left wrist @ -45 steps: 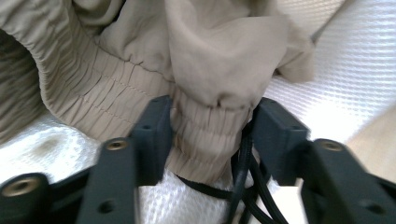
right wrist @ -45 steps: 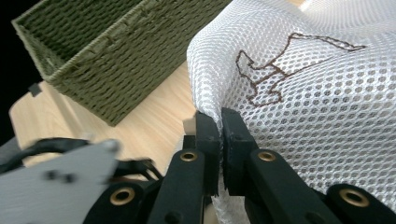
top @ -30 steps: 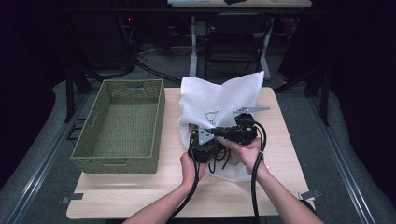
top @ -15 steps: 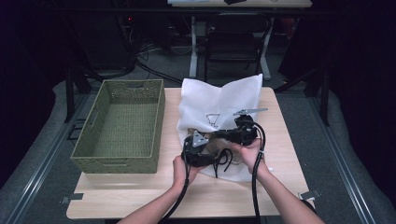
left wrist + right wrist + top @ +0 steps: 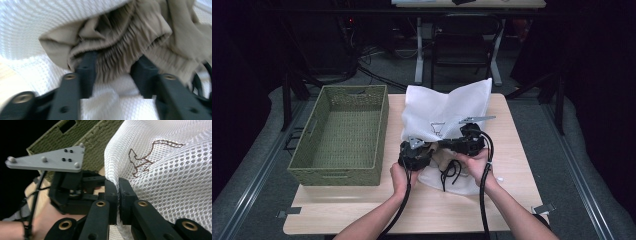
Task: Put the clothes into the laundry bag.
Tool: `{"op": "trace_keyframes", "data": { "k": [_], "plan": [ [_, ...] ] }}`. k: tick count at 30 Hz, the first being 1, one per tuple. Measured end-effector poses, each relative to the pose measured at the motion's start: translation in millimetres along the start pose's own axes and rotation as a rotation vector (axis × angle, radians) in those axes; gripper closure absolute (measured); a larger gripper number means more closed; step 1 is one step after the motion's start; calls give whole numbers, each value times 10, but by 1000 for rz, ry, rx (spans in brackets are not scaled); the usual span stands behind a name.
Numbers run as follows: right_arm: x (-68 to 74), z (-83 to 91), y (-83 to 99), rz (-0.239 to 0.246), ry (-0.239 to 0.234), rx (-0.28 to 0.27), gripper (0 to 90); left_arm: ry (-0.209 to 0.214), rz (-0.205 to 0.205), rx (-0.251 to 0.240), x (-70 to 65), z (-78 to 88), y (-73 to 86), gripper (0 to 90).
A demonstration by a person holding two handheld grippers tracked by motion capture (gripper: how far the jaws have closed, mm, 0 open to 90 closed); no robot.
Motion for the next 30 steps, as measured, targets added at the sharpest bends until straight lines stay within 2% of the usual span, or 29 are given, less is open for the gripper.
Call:
{"op": "trace_keyframes", "data": {
  "k": [3, 5, 6, 9, 10, 11, 12, 13, 14, 15, 16, 17, 18, 20, 23, 24, 25, 26, 27, 28, 29, 30],
  "plan": [
    [31, 28, -17, -19, -34, -26, 876, -4, 8, -43, -38, -20, -42, 819],
    [84, 76, -55, -18, -60, -58, 876, 2, 20, -81, -81, -6, -85, 839],
    [84, 76, -55, -18, -60, -58, 876, 21, 25, -103, -98, 12, -107, 839],
    [141, 141, -103, -6, -84, -90, 876, 57, -5, -126, -163, 41, -151, 838],
    [134, 134, -95, -17, -89, -90, 876, 59, -14, -82, -135, -22, -142, 829],
    [115, 119, -79, -17, -81, -77, 875, 65, -8, -60, -97, -55, -122, 820],
    [101, 97, -63, -4, -60, -49, 874, 67, -7, -27, -65, -71, -105, 802],
    [83, 76, -42, 1, -37, -29, 873, 71, -15, -7, -47, -78, -85, 766],
    [83, 76, -42, 1, -37, -29, 873, 71, -15, -7, -47, -78, -85, 727],
    [55, 57, -23, 8, -24, -11, 871, 62, -34, 10, -45, -55, -62, 727],
    [38, 44, -11, 19, -2, 11, 868, 42, -67, 36, -55, -6, -41, 662],
    [16, 41, -2, 27, 11, 18, 867, 38, -74, 44, -53, 50, -21, 581],
    [4, 43, -5, 36, 28, 29, 864, 16, -79, 51, -54, 106, -4, 464],
    [2, 45, -11, 44, 35, 34, 864, -2, -88, 63, -45, 215, 24, 415],
    [15, 39, -16, 54, 44, 35, 862, -18, -136, 114, -46, 345, 70, 391],
    [22, 35, -17, 59, 51, 41, 862, -14, -133, 123, -54, 347, 83, 386],
    [29, 24, -19, 59, 50, 41, 861, -33, -159, 165, -84, 311, 115, 377],
    [34, 16, -18, 62, 52, 47, 862, -33, -159, 165, -84, 311, 115, 387],
    [34, 16, -18, 62, 52, 47, 862, -54, -167, 186, -85, 270, 136, 387],
    [39, 19, -17, 70, 56, 54, 863, -67, -169, 241, -57, 184, 189, 463],
    [39, 19, -17, 70, 56, 54, 863, -67, -169, 241, -57, 184, 189, 511],
    [39, 27, -17, 76, 62, 55, 864, -78, -172, 256, -49, 160, 222, 511]
  ]
}}
Point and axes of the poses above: each handheld gripper's, and its own axes: z roughly backward along the jaws, y roughly out of its underside, x roughly to its left, the point moved 1 cm from there along -z, roughly forward along the jaws, and after that the axes turned 6 degrees about z, right-handed, at the moved point
